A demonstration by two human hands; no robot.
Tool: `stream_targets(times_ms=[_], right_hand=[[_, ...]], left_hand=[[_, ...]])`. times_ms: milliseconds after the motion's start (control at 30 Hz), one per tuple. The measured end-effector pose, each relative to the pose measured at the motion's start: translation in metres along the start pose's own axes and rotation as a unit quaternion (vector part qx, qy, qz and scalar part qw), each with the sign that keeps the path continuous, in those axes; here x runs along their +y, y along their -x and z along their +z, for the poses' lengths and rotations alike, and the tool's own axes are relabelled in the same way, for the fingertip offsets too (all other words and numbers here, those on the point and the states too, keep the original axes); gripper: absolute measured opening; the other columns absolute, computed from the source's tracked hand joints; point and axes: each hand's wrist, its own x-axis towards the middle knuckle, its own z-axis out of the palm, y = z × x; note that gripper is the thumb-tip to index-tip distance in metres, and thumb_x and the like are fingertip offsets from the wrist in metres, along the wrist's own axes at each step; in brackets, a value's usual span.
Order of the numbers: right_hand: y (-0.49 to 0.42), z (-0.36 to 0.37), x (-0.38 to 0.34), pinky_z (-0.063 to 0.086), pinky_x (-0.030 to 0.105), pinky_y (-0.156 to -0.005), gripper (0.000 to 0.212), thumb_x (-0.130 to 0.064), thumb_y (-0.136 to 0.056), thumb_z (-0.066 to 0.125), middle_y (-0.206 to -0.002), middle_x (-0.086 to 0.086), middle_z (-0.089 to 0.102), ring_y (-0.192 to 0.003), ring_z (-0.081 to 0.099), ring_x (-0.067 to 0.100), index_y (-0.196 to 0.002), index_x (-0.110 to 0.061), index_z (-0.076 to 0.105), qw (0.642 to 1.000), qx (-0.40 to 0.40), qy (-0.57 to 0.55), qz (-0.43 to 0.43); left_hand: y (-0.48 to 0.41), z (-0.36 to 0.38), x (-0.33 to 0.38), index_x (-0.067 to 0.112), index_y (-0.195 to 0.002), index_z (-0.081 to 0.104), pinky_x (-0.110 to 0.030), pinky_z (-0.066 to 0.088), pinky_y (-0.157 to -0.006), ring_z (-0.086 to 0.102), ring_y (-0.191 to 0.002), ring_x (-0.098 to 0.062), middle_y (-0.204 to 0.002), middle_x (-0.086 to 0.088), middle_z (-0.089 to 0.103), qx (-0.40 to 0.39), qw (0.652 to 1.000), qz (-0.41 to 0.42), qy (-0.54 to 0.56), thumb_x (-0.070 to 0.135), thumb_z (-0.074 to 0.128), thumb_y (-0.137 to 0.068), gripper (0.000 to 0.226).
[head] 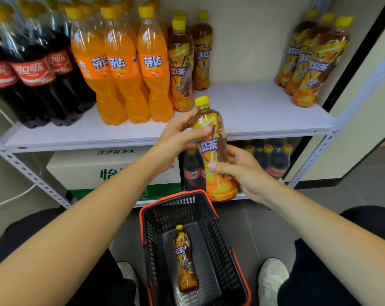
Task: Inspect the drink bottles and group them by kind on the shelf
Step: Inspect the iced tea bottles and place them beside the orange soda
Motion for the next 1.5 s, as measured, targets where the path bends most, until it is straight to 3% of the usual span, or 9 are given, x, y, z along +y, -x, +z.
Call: stream_targets(times_ms=[167, 333, 467, 633, 833, 1067, 1233, 1367, 1500], right_hand=[[0.0, 0.0, 0.008, 0.06, 0.035, -0.087, 0.069, -0.029, -0.064, 0.095, -0.113, 0.001, 0.076, -0.104, 0.073, 0.016, -0.122, -0.019, 0.059, 0.994, 0.032, 0.099, -0.038], [-0.005, 0.001, -0.001, 0.055, 0.041, -0.098, 0.063, -0.034, -0.07, 0.084, -0.122, -0.002, 0.074, -0.115, 0.07, 0.018, -0.129, -0.03, 0.061, 0.999, -0.041, 0.035, 0.003], [-0.008, -0.006, -0.008, 0.056, 0.042, -0.098, 0.057, -0.023, -0.075, 0.082, -0.119, 0.0, 0.075, -0.113, 0.07, 0.018, -0.128, -0.025, 0.063, 0.996, -0.036, 0.081, -0.017], [-0.007, -0.01, -0.005, 0.058, 0.024, -0.084, 0.063, -0.018, -0.069, 0.095, -0.112, -0.005, 0.077, -0.103, 0.073, 0.013, -0.123, -0.024, 0.064, 0.991, 0.029, 0.11, -0.066], [-0.004, -0.007, -0.005, 0.058, 0.039, -0.095, 0.076, -0.035, -0.06, 0.099, -0.114, -0.004, 0.073, -0.104, 0.07, 0.012, -0.125, -0.027, 0.06, 0.962, 0.063, 0.235, -0.124], [-0.004, -0.009, -0.018, 0.057, 0.041, -0.098, 0.075, -0.058, -0.068, 0.082, -0.124, -0.008, 0.068, -0.111, 0.067, 0.01, -0.134, -0.033, 0.054, 0.973, 0.037, 0.196, -0.112], [-0.003, -0.015, -0.022, 0.056, 0.046, -0.099, 0.076, -0.041, -0.071, 0.088, -0.125, -0.008, 0.07, -0.114, 0.068, 0.014, -0.139, -0.041, 0.054, 0.97, 0.027, 0.192, -0.147], [-0.002, -0.024, -0.022, 0.055, 0.027, -0.099, 0.077, -0.027, -0.07, 0.093, -0.125, -0.014, 0.069, -0.116, 0.066, 0.009, -0.136, -0.039, 0.055, 0.961, 0.035, 0.215, -0.168], [0.001, -0.027, -0.024, 0.05, 0.014, -0.096, 0.079, -0.024, -0.069, 0.094, -0.126, -0.018, 0.065, -0.119, 0.062, 0.003, -0.137, -0.037, 0.054, 0.949, 0.047, 0.249, -0.19]], left_hand=[[0.005, 0.003, 0.0, 0.025, -0.121, 0.068, -0.022, 0.056, -0.063, 0.072, -0.087, -0.006, -0.106, 0.001, 0.072, 0.008, 0.999, 0.025, -0.047, 0.027, 0.087, -0.073, 0.052], [0.006, -0.001, -0.001, 0.022, -0.136, 0.059, -0.051, 0.057, -0.089, 0.069, -0.111, -0.033, -0.12, -0.005, 0.071, -0.001, 1.0, 0.028, -0.013, 0.019, 0.083, -0.073, 0.067], [0.006, -0.004, 0.0, 0.018, -0.145, 0.052, -0.045, 0.058, -0.092, 0.068, -0.115, -0.027, -0.126, -0.006, 0.07, -0.023, 0.999, 0.028, 0.028, 0.011, 0.076, -0.079, 0.07], [0.006, -0.003, 0.006, 0.018, -0.137, 0.059, -0.032, 0.057, -0.087, 0.07, -0.108, -0.019, -0.124, 0.0, 0.071, -0.032, 0.997, 0.061, 0.021, 0.011, 0.078, -0.081, 0.06], [0.005, -0.001, 0.005, 0.011, -0.128, 0.064, -0.026, 0.058, -0.078, 0.072, -0.1, -0.013, -0.117, 0.0, 0.072, 0.01, 0.998, 0.062, 0.011, 0.017, 0.082, -0.07, 0.062], [0.005, -0.006, 0.003, 0.011, -0.129, 0.063, -0.037, 0.053, -0.1, 0.064, -0.123, -0.025, -0.131, -0.01, 0.068, -0.016, 0.995, 0.093, 0.031, 0.004, 0.079, -0.075, 0.057], [0.01, 0.0, 0.008, 0.016, -0.135, 0.062, -0.037, 0.051, -0.105, 0.059, -0.131, -0.022, -0.138, -0.005, 0.065, -0.091, 0.986, 0.129, -0.045, 0.006, 0.082, -0.077, 0.062], [0.014, 0.006, 0.019, 0.024, -0.123, 0.071, -0.033, 0.054, -0.098, 0.064, -0.121, -0.019, -0.126, -0.003, 0.069, -0.068, 0.973, 0.183, -0.123, 0.024, 0.082, -0.08, 0.045], [0.018, 0.01, 0.021, 0.018, -0.12, 0.072, -0.029, 0.056, -0.087, 0.068, -0.106, -0.02, -0.111, -0.004, 0.071, -0.024, 0.949, 0.256, -0.184, 0.015, 0.085, -0.081, 0.041]])
